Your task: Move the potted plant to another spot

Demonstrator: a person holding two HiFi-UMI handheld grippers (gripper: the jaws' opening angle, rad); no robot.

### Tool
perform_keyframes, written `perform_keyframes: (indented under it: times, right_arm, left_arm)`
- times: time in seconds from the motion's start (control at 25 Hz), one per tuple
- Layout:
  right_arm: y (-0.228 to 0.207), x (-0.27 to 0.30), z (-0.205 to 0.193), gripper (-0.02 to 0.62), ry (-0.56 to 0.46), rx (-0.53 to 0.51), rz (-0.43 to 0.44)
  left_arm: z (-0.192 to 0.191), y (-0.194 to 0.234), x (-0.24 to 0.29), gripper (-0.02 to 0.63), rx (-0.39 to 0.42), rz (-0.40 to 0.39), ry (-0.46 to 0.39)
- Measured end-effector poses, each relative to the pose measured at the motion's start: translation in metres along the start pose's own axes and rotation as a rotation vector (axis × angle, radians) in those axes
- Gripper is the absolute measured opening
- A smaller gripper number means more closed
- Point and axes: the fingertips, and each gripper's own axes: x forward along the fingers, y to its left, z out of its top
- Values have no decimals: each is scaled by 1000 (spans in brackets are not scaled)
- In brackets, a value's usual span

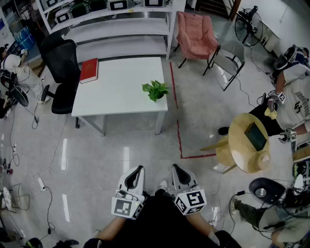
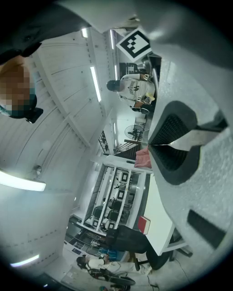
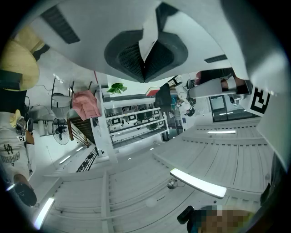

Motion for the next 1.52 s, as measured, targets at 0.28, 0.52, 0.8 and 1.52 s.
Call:
perform_keyframes:
  times: [0.28, 0.52, 0.8, 1.52]
  right_arm:
    - [0, 1, 3, 12, 0, 2, 6]
    - [-5, 0, 2, 11, 6, 9, 15]
    - [-19, -3, 5, 12, 4, 9, 44]
    - [-70, 4, 1, 12, 37, 3, 134]
  left_arm:
    - [-1, -1, 2, 20, 0, 4, 10]
    - [-3, -5, 6, 20, 0, 14, 16]
    - [-7, -18, 14, 20, 4, 47, 19]
    - [-28, -28, 45, 20, 29, 186, 67]
